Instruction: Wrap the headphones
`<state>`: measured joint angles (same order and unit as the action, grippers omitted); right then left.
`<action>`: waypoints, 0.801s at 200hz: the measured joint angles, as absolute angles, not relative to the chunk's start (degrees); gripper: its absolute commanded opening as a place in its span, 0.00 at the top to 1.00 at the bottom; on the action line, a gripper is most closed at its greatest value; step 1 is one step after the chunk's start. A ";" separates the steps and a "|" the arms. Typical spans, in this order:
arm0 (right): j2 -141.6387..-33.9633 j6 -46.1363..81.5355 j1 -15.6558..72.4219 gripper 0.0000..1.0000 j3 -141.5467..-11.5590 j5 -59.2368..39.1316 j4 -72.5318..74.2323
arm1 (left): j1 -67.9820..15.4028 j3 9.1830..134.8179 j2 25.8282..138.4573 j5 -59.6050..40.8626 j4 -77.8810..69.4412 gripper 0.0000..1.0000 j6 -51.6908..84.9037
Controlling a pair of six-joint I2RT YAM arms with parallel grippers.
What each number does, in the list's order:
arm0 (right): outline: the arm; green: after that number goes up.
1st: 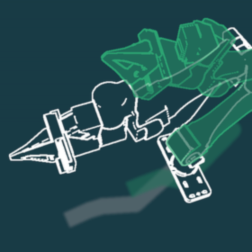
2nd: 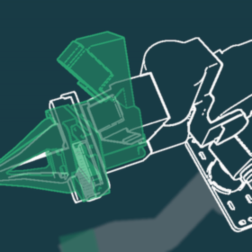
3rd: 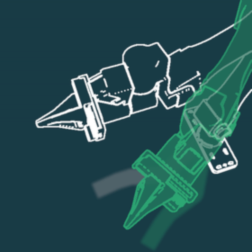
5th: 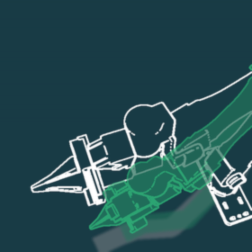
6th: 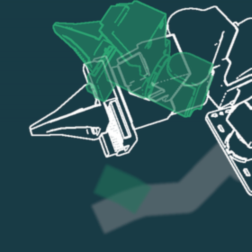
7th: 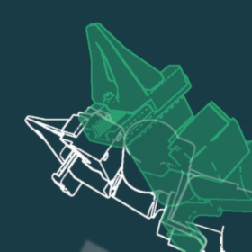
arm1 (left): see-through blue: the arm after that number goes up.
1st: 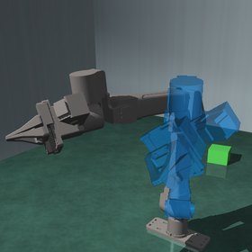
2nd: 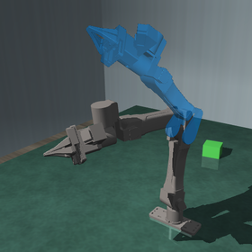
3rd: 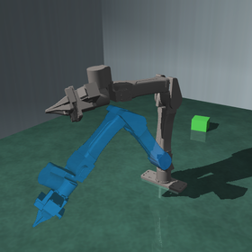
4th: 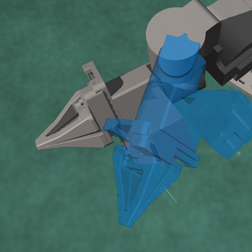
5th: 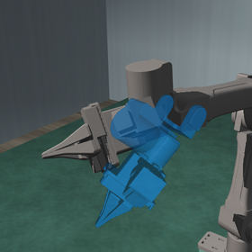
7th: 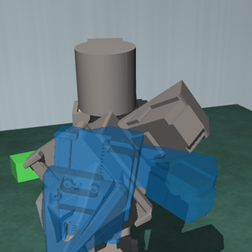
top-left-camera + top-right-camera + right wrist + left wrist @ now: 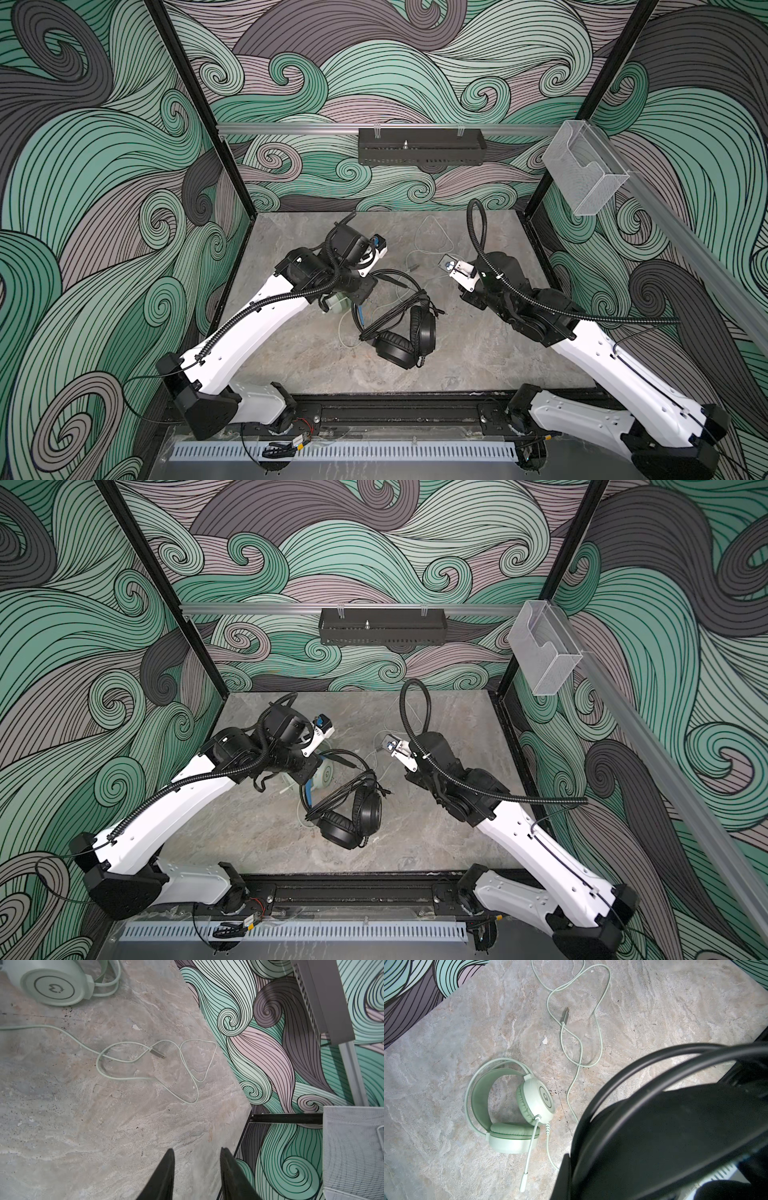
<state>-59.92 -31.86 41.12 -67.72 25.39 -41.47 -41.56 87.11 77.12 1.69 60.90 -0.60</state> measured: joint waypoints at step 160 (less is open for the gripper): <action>-65.93 -13.85 29.04 0.01 -80.99 20.78 -44.93 | -41.56 94.32 99.90 1.89 54.46 1.00 15.11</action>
<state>-65.93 -13.85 29.04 -80.99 20.78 -44.93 -41.56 94.32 99.90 1.89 54.46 15.11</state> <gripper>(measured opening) 0.968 0.061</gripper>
